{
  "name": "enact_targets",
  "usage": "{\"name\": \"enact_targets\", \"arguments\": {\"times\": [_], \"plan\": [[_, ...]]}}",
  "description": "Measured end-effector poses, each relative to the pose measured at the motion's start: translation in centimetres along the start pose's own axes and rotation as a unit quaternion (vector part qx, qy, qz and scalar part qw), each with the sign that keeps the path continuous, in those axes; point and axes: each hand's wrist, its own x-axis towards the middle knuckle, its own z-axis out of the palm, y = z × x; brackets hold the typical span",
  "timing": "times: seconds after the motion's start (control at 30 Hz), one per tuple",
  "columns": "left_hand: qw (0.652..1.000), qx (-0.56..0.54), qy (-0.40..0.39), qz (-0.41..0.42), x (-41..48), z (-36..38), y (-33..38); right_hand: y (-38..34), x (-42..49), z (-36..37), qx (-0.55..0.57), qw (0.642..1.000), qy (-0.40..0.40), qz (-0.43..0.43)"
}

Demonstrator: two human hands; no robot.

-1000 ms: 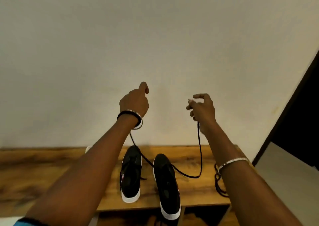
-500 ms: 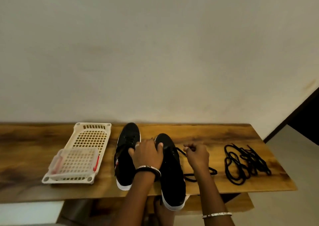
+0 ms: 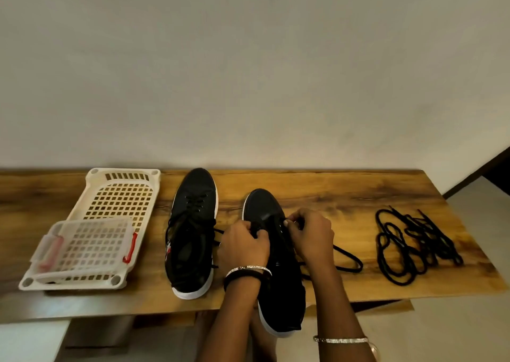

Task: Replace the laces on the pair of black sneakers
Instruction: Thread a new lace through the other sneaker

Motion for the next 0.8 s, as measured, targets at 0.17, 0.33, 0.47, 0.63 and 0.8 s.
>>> {"name": "enact_targets", "arguments": {"times": [0.17, 0.33, 0.47, 0.63, 0.8], "plan": [[0.997, -0.07, -0.005, -0.021, 0.1, -0.4, -0.4, 0.6, 0.1, 0.7, 0.004, 1.0, 0.029, -0.003], [0.998, -0.065, 0.021, -0.017, -0.3, -0.2, 0.0, 0.5, -0.1, 0.7, 0.036, 0.999, 0.038, 0.013], [0.999, -0.03, 0.026, -0.024, 0.3, -0.1, -0.1, 0.9, -0.1, 0.4, 0.087, 0.995, 0.041, 0.035], [0.998, -0.05, 0.012, -0.029, 1.6, -0.3, -1.1, 1.7, 0.0, -0.2, 0.192, 0.98, 0.002, 0.061], [0.961, -0.261, -0.059, -0.074, 2.9, -1.1, -1.8, 1.7, 0.1, -1.3, 0.312, 0.947, 0.041, 0.062]]}}
